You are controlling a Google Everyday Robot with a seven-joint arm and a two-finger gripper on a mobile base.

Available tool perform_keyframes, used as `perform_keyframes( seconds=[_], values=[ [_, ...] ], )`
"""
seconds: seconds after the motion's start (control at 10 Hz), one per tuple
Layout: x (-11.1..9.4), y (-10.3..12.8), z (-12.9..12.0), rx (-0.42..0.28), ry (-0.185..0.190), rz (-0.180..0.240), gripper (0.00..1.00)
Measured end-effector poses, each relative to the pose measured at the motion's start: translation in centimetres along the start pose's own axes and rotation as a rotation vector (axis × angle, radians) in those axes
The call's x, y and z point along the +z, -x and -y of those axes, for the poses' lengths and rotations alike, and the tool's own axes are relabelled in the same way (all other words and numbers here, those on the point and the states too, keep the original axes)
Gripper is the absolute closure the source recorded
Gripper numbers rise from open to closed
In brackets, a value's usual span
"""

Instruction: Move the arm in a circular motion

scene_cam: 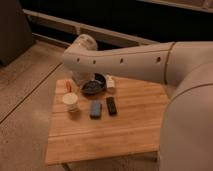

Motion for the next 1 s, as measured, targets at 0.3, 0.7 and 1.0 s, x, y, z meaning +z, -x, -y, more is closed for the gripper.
perform_keyframes(
  seconds=[0.3, 0.7, 1.0],
  values=[
    [-1.2, 1.7, 7.9, 0.168, -0.078, 0.036, 0.35],
    [-0.1, 7.6, 11.3, 0.273, -0.17, 0.029, 0.35],
    [2.0, 12.0, 7.4, 0.249, -0.157, 0.009, 0.35]
  ],
)
